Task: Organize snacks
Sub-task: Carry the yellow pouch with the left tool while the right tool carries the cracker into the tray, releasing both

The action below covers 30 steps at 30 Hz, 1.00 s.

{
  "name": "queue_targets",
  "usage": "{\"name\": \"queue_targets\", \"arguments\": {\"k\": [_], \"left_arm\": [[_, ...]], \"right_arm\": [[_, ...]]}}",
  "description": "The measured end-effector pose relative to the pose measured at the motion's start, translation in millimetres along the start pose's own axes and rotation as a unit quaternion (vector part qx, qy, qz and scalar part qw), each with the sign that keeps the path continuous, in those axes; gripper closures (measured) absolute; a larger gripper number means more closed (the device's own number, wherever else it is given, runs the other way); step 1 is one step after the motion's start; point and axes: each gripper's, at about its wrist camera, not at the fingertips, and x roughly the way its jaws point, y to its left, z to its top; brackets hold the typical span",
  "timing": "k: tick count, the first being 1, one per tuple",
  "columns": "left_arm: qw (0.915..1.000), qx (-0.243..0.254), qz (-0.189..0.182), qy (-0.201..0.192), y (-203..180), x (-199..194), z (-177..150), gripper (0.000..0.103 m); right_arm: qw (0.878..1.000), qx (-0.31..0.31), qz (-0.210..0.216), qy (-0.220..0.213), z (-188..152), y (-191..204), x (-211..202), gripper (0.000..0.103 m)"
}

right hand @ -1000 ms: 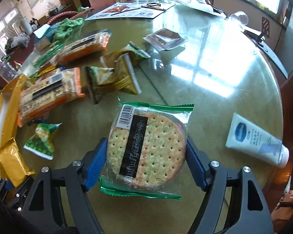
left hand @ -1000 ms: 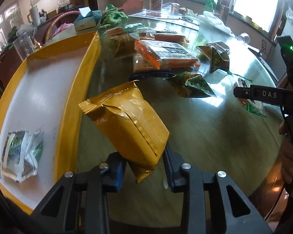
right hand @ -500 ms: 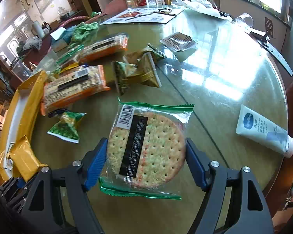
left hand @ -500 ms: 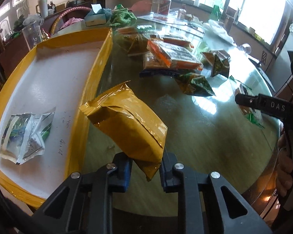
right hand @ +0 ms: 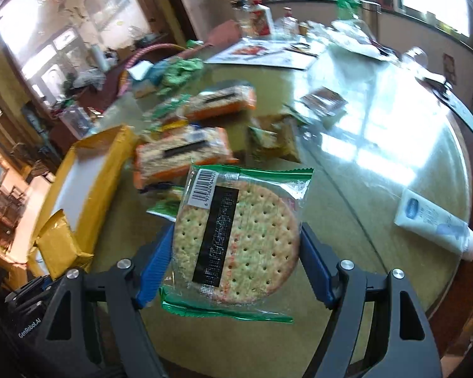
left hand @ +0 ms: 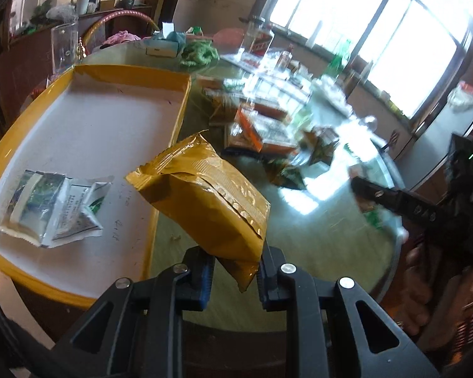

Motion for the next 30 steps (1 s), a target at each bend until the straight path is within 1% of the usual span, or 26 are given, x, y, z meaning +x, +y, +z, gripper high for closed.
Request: {"name": "queue_targets", "arguments": {"k": [2, 4, 7, 10, 13, 16, 19, 23, 26, 30], "left_arm": [[0.9999, -0.006, -0.006, -0.012, 4.0, -15.4, 4.8, 0.082], [0.9995, -0.007, -0.002, -0.032, 9.6, -33.9, 10.5, 0.082], [0.9986, -0.022, 0.008, -0.048, 25.0, -52.2, 18.1, 0.082], [0.9966, -0.041, 0.027, -0.066, 52.0, -64.5, 28.7, 0.082], [0.9944, -0.069, 0.046, -0.066, 84.3, -64.7, 38.7, 0.082], [0.9923, -0.085, 0.067, -0.059, 116.2, -59.6, 48.7, 0.082], [0.9920, -0.096, 0.071, -0.042, 140.2, -49.2, 55.1, 0.082], [0.9936, -0.085, 0.073, -0.018, 156.7, -32.6, 60.2, 0.082], [0.9947, -0.080, 0.064, 0.000, 169.3, -18.5, 64.9, 0.082], [0.9956, -0.064, 0.066, 0.020, 175.1, -7.4, 66.8, 0.082]], "right_arm": [[1.000, -0.016, 0.018, -0.007, 1.9, 14.9, -5.4, 0.026], [0.999, -0.032, 0.032, -0.009, 3.9, 32.5, -9.5, 0.026], [0.996, -0.060, 0.065, -0.007, 7.6, 62.9, -10.0, 0.026], [0.992, -0.089, 0.093, -0.001, 11.6, 97.6, -2.7, 0.026], [0.987, -0.115, 0.114, 0.012, 15.3, 132.2, 10.2, 0.026], [0.982, -0.143, 0.120, 0.022, 17.1, 162.2, 24.8, 0.026], [0.978, -0.168, 0.120, 0.035, 18.3, 190.1, 43.8, 0.026], [0.974, -0.192, 0.110, 0.053, 20.7, 218.6, 72.0, 0.026], [0.972, -0.201, 0.101, 0.062, 22.8, 236.8, 93.8, 0.026], [0.970, -0.216, 0.089, 0.070, 21.4, 250.8, 112.2, 0.026]]}}
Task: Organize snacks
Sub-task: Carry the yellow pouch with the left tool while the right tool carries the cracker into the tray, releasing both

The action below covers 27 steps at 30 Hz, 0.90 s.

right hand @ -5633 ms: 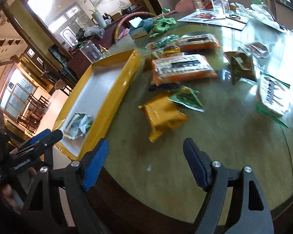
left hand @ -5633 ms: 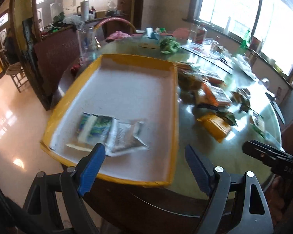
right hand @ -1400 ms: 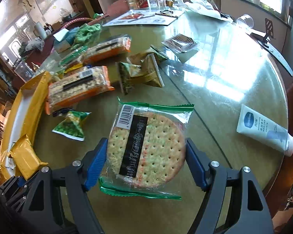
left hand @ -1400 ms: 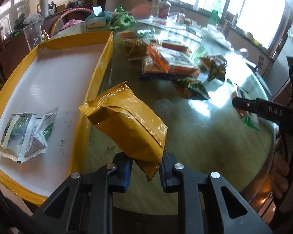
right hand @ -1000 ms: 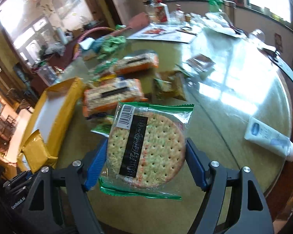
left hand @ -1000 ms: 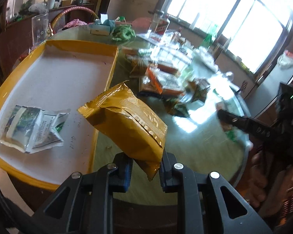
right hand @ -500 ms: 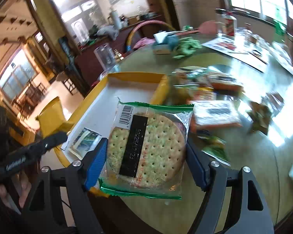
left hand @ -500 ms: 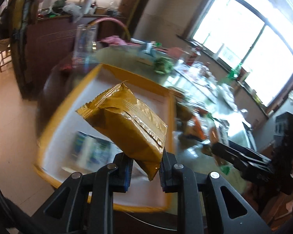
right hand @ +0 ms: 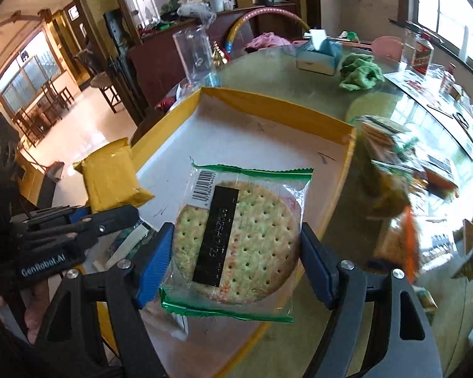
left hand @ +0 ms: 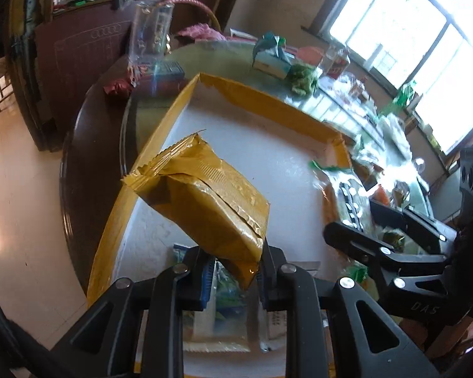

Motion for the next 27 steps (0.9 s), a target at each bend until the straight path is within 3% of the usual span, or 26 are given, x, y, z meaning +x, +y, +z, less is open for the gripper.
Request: {"name": "queue_targets", "arguments": {"k": [14, 17, 19, 22, 24, 27], "left_arm": [[0.9975, 0.026, 0.000, 0.066, 11.7, 33.9, 7.1, 0.080], [0.9975, 0.007, -0.002, 0.070, 17.3, 30.5, 9.8, 0.067], [0.9970, -0.015, -0.023, 0.073, 22.4, 27.4, 9.7, 0.046], [0.9961, -0.016, -0.044, 0.075, 16.2, 19.7, 8.5, 0.028], [0.9972, -0.015, -0.038, 0.064, 11.3, 11.6, 6.2, 0.022], [0.9966, -0.012, -0.035, 0.074, 7.4, 7.0, 2.6, 0.022]], "right_arm": [[0.999, -0.015, -0.022, 0.044, 5.9, 8.2, 46.4, 0.025], [0.998, -0.013, -0.030, 0.050, 6.6, 6.7, 51.8, 0.026], [0.998, -0.014, -0.033, 0.049, 8.0, 5.7, 51.6, 0.026], [0.998, -0.011, -0.036, 0.042, 9.0, 3.7, 45.7, 0.021], [0.999, -0.002, -0.025, 0.031, 10.7, 0.3, 38.9, 0.020], [1.000, 0.003, -0.010, 0.017, 13.7, -3.4, 24.1, 0.017]]}}
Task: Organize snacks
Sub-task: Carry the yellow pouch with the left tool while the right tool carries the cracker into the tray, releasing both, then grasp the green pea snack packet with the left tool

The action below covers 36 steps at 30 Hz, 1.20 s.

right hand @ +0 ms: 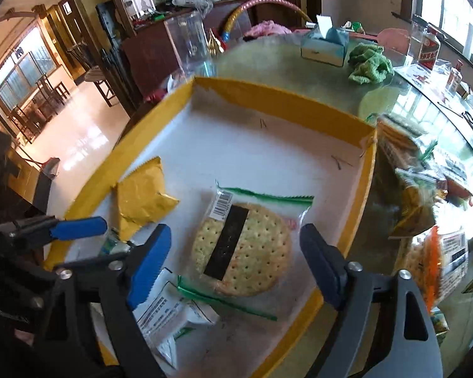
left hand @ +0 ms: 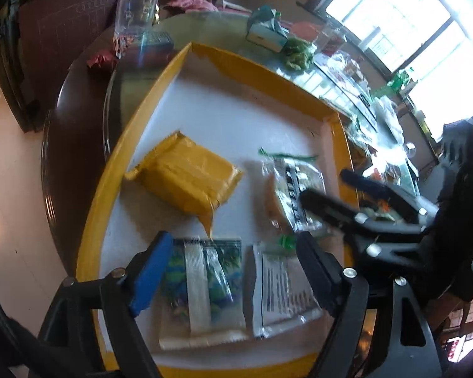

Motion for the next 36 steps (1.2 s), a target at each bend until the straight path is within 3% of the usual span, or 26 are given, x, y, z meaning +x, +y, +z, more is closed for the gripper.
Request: {"name": "queue_targets", "arguments": {"k": [5, 14, 19, 24, 31, 36], "left_arm": [[0.9990, -0.007, 0.024, -0.038, -11.2, -17.7, -13.1, 0.022], [0.9894, 0.038, 0.088, -0.109, -83.0, -37.3, -50.1, 0.022], [0.9849, 0.078, 0.078, -0.133, -128.0, -40.8, -71.7, 0.022], [0.9871, 0.099, 0.042, -0.119, -158.2, -26.4, -83.3, 0.022], [0.9888, 0.120, 0.034, -0.081, -192.6, 7.0, -84.0, 0.022], [0.9899, 0.129, 0.020, -0.056, -217.5, 34.8, -74.7, 0.022]], "right_arm": [[0.999, 0.009, 0.011, -0.040, -5.0, -5.6, -34.5, 0.017], [0.991, 0.082, 0.074, -0.072, -49.5, -57.7, -87.2, 0.017], [0.985, 0.127, 0.083, -0.082, -85.6, -96.8, -112.4, 0.017], [0.978, 0.176, 0.069, -0.084, -119.3, -141.7, -130.6, 0.022], [0.967, 0.232, 0.057, -0.084, -152.2, -188.9, -133.4, 0.027], [0.961, 0.261, 0.049, -0.081, -161.0, -215.2, -133.9, 0.037]]}}
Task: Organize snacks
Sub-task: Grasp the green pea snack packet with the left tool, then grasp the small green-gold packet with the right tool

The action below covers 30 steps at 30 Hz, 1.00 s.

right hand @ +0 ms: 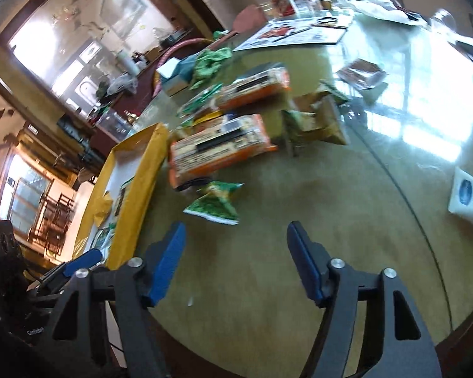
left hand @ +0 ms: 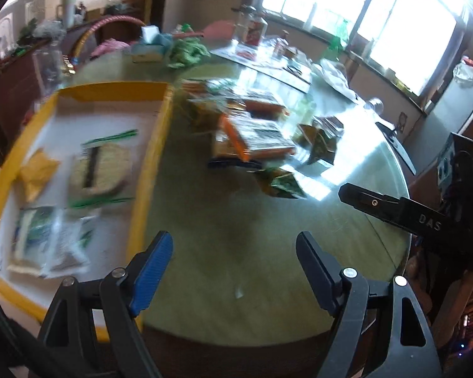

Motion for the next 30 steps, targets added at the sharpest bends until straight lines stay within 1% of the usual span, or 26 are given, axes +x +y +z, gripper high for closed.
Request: {"name": "queue_targets", "arguments": {"k": [1, 3, 5, 6, 10, 11, 12, 14, 15, 16, 17, 18, 20, 21, 24, 30], "left_arm": [[0.9999, -0.002, -0.015, 0.006, -3.9, 6.8, 3.4, 0.022], [0.9989, -0.020, -0.033, 0.025, -8.7, 22.8, 14.1, 0.023], [0.9973, -0.036, -0.053, 0.035, -12.5, 35.4, 26.2, 0.023], [0.9969, -0.041, -0.056, 0.039, -15.8, 42.1, 32.5, 0.023], [0.9966, -0.041, -0.040, 0.059, -31.0, 70.3, 51.9, 0.027], [0.9971, -0.034, -0.032, 0.061, -35.2, 76.4, 55.7, 0.029], [0.9974, -0.028, -0.018, 0.064, -37.7, 81.5, 57.6, 0.035], [0.9967, -0.013, 0.011, 0.079, -44.2, 96.1, 57.8, 0.041], [0.9960, -0.016, 0.011, 0.087, -42.8, 101.9, 56.7, 0.055], [0.9953, -0.020, 0.005, 0.095, -40.6, 106.1, 54.5, 0.062], [0.9947, -0.023, -0.003, 0.101, -38.5, 109.3, 51.8, 0.064], [0.9950, -0.021, -0.006, 0.097, -36.3, 108.6, 49.2, 0.065], [0.9965, -0.018, 0.003, 0.081, -31.3, 100.7, 40.6, 0.067], [0.9968, -0.018, 0.001, 0.077, -28.6, 97.5, 37.3, 0.067], [0.9969, -0.027, -0.019, 0.072, -15.5, 85.3, 24.1, 0.067], [0.9962, -0.041, -0.034, 0.069, 1.0, 63.2, 0.3, 0.067]], "right_arm": [[1.000, 0.004, 0.000, -0.002, 1.2, -4.1, -1.8, 0.037], [1.000, 0.012, -0.003, -0.008, 4.7, -14.3, -6.4, 0.037], [1.000, 0.019, -0.009, -0.011, 6.9, -23.2, -9.4, 0.037], [1.000, 0.021, -0.012, -0.013, 7.6, -26.5, -10.4, 0.037], [0.999, 0.036, -0.018, -0.016, 9.6, -42.7, -13.1, 0.037], [0.999, 0.038, -0.021, -0.015, 10.3, -46.4, -13.1, 0.037], [0.999, 0.039, -0.022, -0.016, 10.1, -48.4, -13.7, 0.037], [0.999, 0.041, -0.024, -0.015, 11.0, -52.5, -13.0, 0.037], [0.999, 0.045, -0.025, -0.015, 10.6, -55.3, -13.5, 0.037], [0.999, 0.046, -0.024, -0.015, 10.2, -56.0, -13.2, 0.037], [0.999, 0.045, -0.024, -0.013, 10.5, -56.7, -12.1, 0.037], [0.999, 0.044, -0.026, -0.012, 9.7, -56.0, -11.0, 0.037], [0.999, 0.040, -0.026, -0.009, 10.9, -55.9, -7.8, 0.037], [0.999, 0.038, -0.027, -0.008, 11.6, -55.0, -6.9, 0.037], [0.999, 0.031, -0.027, -0.006, 18.0, -52.4, -2.1, 0.037], [0.998, 0.044, -0.034, -0.005, 52.2, -52.1, 16.6, 0.037]]}}
